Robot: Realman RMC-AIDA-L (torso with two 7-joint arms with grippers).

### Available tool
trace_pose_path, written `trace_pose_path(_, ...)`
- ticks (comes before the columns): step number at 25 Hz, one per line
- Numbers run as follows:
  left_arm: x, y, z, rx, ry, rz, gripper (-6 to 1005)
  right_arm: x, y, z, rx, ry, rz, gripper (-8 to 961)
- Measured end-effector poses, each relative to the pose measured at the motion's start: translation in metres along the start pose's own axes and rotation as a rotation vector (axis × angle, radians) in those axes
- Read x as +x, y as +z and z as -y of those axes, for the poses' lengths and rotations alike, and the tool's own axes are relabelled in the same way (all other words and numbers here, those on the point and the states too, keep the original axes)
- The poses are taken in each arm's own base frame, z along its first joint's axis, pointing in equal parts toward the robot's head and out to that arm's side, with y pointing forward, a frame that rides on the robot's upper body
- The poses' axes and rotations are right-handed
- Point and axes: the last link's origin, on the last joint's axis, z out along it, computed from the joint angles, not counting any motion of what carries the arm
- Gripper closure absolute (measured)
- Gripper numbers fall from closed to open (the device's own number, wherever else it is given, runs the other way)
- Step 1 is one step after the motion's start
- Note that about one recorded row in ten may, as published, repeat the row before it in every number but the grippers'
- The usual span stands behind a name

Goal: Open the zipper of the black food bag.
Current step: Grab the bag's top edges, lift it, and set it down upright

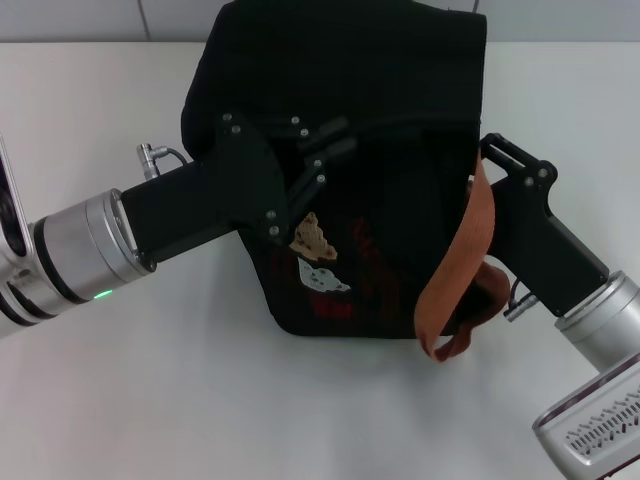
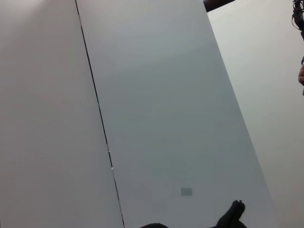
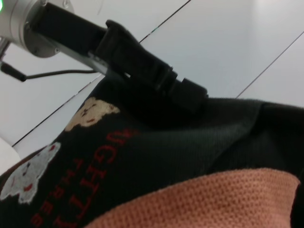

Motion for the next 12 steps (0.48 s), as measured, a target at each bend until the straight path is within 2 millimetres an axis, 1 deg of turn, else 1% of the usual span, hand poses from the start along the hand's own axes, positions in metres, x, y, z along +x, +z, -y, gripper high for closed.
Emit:
trace_pose_path(7,-0.001,0.000,-0.001,0.002,-0.009,0.002,912,-0.002,0.001,0.008,0.057,0.021,0.010,529)
trace_pose_path(12,-0.002,-0.001,-0.002,0.002,-0.011,0.005,912,0.002,-0.004,0.013,0.093,0.061,-0.012,528)
